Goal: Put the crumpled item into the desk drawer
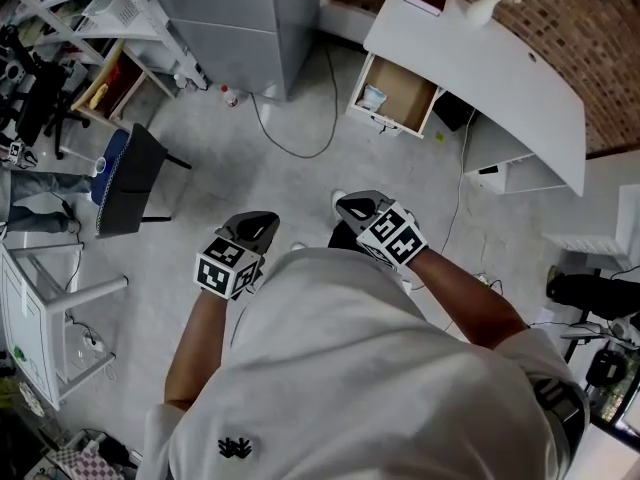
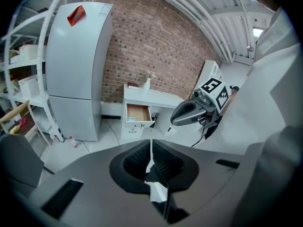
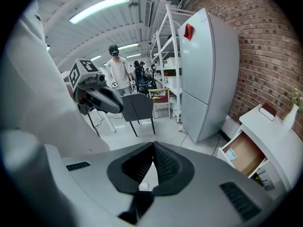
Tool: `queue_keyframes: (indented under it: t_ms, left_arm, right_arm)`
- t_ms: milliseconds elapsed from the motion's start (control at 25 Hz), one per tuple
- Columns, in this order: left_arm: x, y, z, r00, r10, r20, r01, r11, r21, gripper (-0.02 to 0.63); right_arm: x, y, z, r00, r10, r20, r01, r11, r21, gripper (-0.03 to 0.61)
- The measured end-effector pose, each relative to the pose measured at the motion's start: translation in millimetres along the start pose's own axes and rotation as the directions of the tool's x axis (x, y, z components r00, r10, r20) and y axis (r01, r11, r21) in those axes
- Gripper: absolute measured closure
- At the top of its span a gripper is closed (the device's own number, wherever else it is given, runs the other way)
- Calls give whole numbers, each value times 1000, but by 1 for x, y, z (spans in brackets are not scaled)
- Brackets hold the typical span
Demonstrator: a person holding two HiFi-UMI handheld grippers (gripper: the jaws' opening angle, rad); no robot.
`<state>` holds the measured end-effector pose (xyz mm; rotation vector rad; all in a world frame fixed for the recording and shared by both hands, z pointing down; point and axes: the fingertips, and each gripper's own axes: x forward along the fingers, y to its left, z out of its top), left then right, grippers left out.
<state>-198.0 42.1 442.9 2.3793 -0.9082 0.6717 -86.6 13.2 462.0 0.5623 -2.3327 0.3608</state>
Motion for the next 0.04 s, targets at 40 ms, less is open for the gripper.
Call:
queue_keyframes:
  t_ms: [40]
  left_arm:
    - [5,3,4,1000,4,0,-4,1000,0,581]
  right_arm:
    - [2,-6,1,1000,4,0,-4,1000,-3,551]
